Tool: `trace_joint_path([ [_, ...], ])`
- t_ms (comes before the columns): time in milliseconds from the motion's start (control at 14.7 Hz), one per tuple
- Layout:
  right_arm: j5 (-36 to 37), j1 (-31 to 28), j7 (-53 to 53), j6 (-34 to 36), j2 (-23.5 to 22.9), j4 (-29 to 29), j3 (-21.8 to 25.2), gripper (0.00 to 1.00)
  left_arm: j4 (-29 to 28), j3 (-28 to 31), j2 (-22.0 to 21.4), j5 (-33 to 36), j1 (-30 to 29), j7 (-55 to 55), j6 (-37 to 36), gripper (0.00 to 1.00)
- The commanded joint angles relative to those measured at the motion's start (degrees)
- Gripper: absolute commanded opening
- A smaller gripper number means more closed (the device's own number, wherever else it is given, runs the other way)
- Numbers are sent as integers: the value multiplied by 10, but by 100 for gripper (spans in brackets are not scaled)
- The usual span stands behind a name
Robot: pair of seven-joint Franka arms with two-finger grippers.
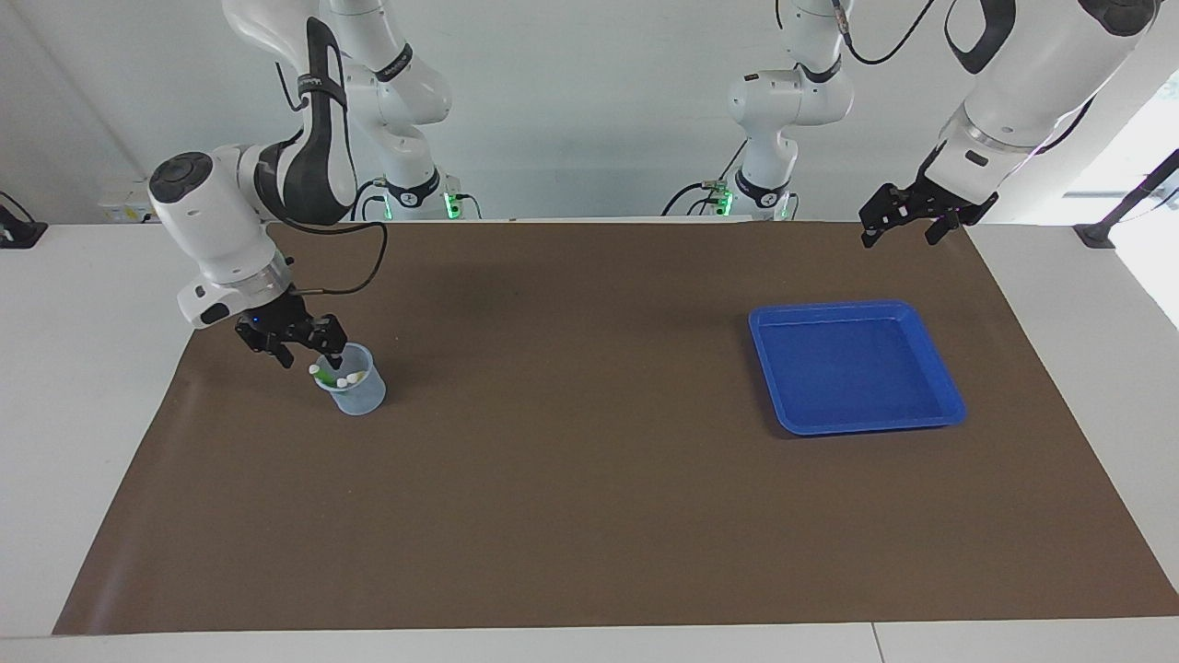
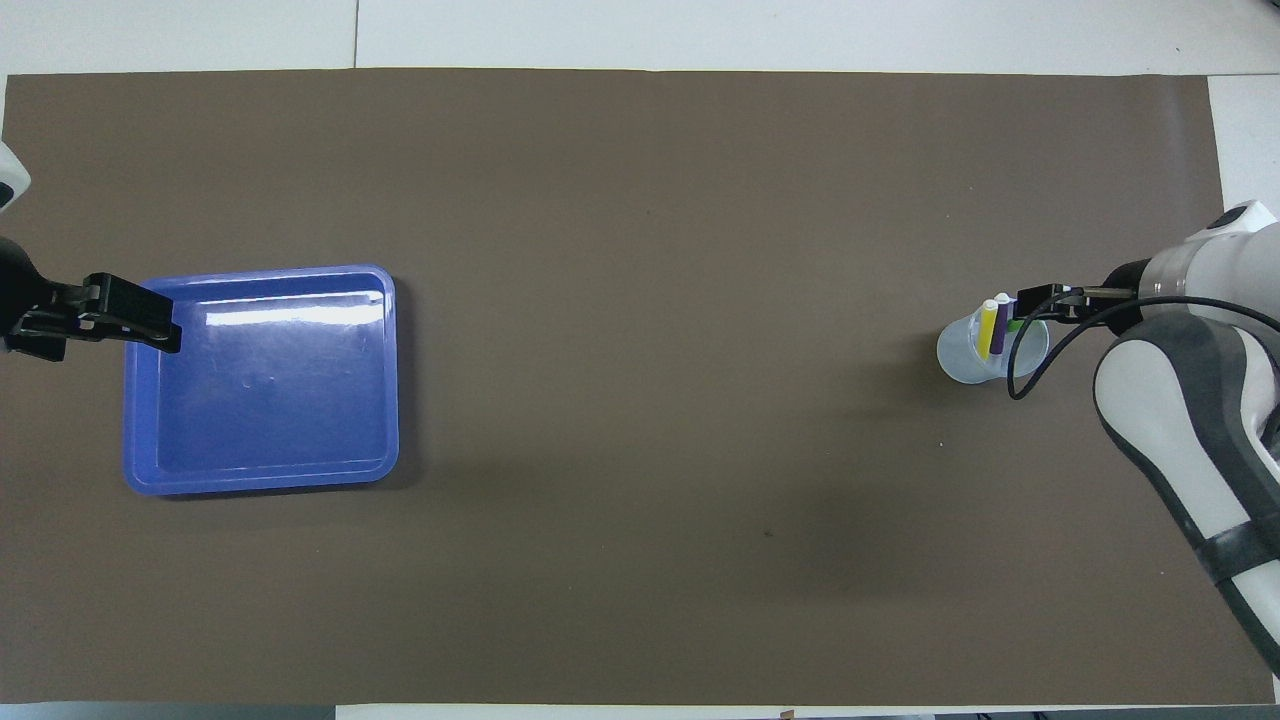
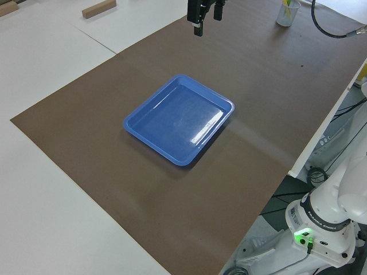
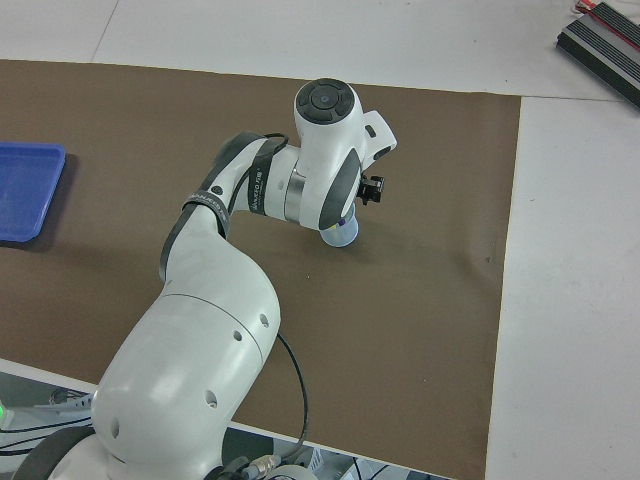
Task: Right arm passes pens to left for tray arrangement
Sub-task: 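Grasp the green pen with the right gripper and lift it out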
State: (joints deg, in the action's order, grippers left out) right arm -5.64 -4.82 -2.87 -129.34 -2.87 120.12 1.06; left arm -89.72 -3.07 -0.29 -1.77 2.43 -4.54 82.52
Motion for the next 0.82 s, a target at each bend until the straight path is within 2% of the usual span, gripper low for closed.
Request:
trace_joint_path([
  [0, -13, -3, -15, -35, 4, 20, -2, 80, -9, 2, -9, 8, -1, 3, 7, 100],
  [272, -13, -3, -15, -36, 4, 20, -2, 75, -9, 2, -9, 8, -1, 3, 6, 100],
  [340, -13, -3, -15, -31, 5, 20, -2, 59, -9, 2, -9, 8, -1, 3, 6, 100],
  [476, -13, 1, -14, -28, 7, 21, -2, 0, -9, 2, -9, 8, -1, 3, 6, 100],
  [749, -14, 2, -12, -29, 5, 14, -2, 0, -9, 2, -9, 7, -1, 3, 6, 100],
])
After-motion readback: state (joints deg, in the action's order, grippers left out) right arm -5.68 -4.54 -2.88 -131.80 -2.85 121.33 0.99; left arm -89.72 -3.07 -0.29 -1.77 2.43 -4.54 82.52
